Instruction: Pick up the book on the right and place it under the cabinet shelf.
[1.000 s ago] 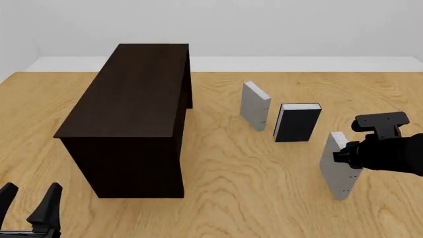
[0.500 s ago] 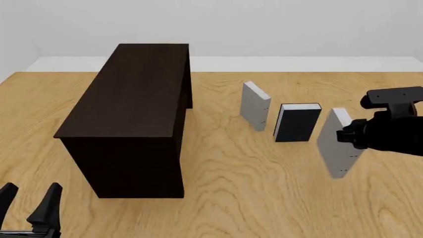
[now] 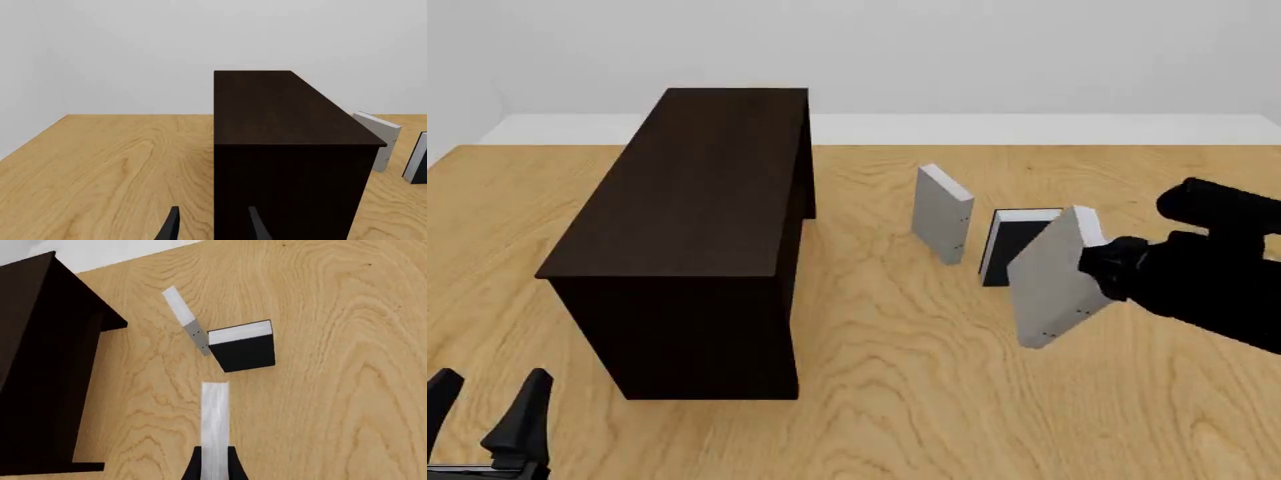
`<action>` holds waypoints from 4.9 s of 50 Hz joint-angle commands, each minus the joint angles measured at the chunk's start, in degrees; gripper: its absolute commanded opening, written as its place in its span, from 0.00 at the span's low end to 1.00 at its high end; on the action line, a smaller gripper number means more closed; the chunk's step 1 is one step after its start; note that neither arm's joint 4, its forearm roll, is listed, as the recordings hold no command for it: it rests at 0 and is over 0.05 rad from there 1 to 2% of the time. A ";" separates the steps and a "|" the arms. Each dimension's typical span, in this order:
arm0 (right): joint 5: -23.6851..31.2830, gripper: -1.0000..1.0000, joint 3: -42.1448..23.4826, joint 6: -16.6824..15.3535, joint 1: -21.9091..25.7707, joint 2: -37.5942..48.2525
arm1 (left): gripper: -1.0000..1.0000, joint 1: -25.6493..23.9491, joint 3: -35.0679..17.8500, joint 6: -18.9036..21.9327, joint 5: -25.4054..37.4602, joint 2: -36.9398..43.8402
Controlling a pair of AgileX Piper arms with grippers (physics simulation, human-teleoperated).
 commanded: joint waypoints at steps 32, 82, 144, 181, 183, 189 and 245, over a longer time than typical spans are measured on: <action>-34.83 0.00 22.55 25.83 11.09 -0.31 | 1.00 -0.01 0.00 0.00 0.00 0.00; -61.19 0.00 4.00 29.73 15.42 38.78 | 1.00 0.00 0.00 0.00 0.00 0.00; -74.74 0.00 8.80 36.79 24.08 44.62 | 1.00 -0.01 0.00 -0.01 0.00 0.00; -77.04 0.00 3.70 38.80 26.88 51.43 | 1.00 -0.01 0.00 -0.01 0.00 0.01; -77.36 0.00 3.74 38.99 27.03 51.72 | 1.00 0.01 0.00 -0.02 0.00 -0.01; -77.78 0.00 3.18 39.50 27.43 52.38 | 1.00 0.00 0.00 -0.01 0.00 -0.01; -79.16 0.00 -1.40 41.40 29.02 59.75 | 1.00 0.00 0.00 0.00 0.00 0.01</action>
